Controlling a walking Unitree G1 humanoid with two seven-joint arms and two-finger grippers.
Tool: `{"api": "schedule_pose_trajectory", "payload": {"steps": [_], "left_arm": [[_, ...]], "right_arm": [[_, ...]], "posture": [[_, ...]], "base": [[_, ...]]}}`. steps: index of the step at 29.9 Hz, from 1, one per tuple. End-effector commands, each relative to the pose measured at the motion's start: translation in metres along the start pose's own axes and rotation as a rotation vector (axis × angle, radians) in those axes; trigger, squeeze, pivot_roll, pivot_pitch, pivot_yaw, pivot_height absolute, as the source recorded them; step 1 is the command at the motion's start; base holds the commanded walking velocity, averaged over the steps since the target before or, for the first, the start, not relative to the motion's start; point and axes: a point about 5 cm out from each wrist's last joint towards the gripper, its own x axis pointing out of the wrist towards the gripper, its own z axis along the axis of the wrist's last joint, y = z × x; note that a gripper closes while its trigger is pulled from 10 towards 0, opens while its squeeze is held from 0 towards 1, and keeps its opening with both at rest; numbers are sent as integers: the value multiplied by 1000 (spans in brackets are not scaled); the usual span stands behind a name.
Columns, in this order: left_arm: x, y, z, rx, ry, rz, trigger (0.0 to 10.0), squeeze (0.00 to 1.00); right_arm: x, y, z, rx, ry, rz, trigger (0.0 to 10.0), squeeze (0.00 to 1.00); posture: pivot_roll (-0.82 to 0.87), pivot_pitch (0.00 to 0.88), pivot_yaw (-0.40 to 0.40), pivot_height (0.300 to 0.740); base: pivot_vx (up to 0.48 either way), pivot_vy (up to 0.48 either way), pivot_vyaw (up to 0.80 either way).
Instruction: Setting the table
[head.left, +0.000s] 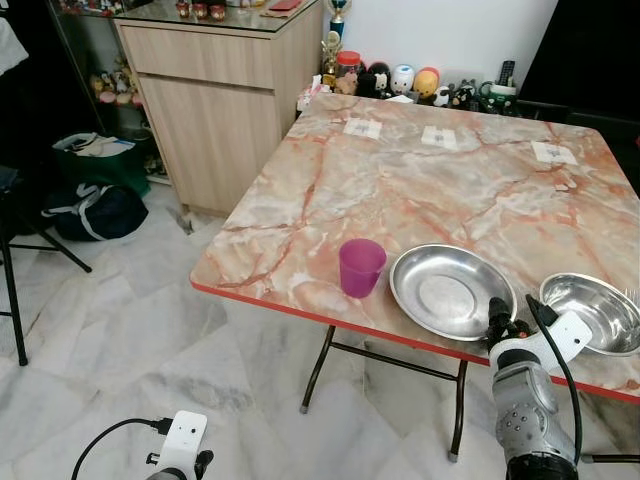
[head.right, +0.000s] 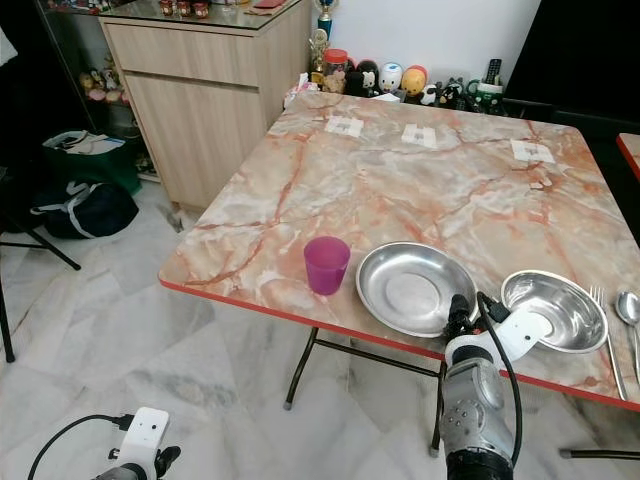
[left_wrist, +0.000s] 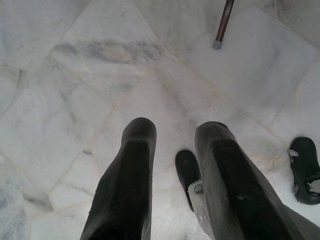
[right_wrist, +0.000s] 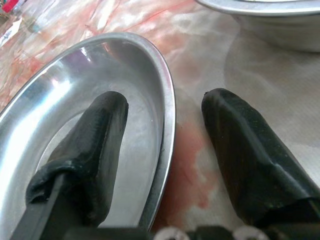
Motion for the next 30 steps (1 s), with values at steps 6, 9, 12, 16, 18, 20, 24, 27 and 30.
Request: {"api": "schedule_pose_trajectory", "payload": {"steps": [6, 9, 12, 16, 18, 20, 24, 27, 30], "left_arm": [[-2, 1, -4, 24, 6, -5, 10000, 0], [-2, 1, -4, 22, 6, -4, 10000, 0], [-2, 2, -5, 21, 6, -2, 10000, 0], [-2, 2, -5, 23, 8, -3, 10000, 0], [-2, 2, -5, 23, 8, -2, 10000, 0], [-2, 2, -5, 22, 7, -1, 10000, 0], [-2, 2, -4, 22, 6, 0, 10000, 0], [-2, 2, -4, 21, 5, -1, 10000, 0], [-1, 2, -3, 21, 5, -1, 10000, 0]], "right_arm": [[3, -4, -1, -16, 33, -23, 0, 0], [3, -1, -2, -8, 39, 1, 4784, 0], [2, 2, -3, -11, 45, 11, 10000, 0], [3, 3, -7, -10, 62, 10, 10000, 0], [3, 3, -7, -8, 65, 12, 10000, 0], [3, 4, -8, -8, 69, 17, 10000, 0], [2, 11, -10, -2, 80, 59, 10000, 0], [1, 16, -13, 10, 81, 79, 7843, 0], [1, 16, -14, 10, 81, 80, 588, 0]], "posture": [[49, 27, -41, 740], [50, 29, -41, 740], [51, 31, -41, 740], [52, 31, -41, 740], [52, 31, -41, 740], [53, 30, -41, 740], [51, 30, -41, 740], [52, 29, -41, 740], [54, 28, -41, 740]], "base": [[0, 0, 0], [0, 0, 0], [0, 0, 0], [0, 0, 0], [0, 0, 0], [0, 0, 0], [0, 0, 0], [0, 0, 0], [0, 0, 0]]}}
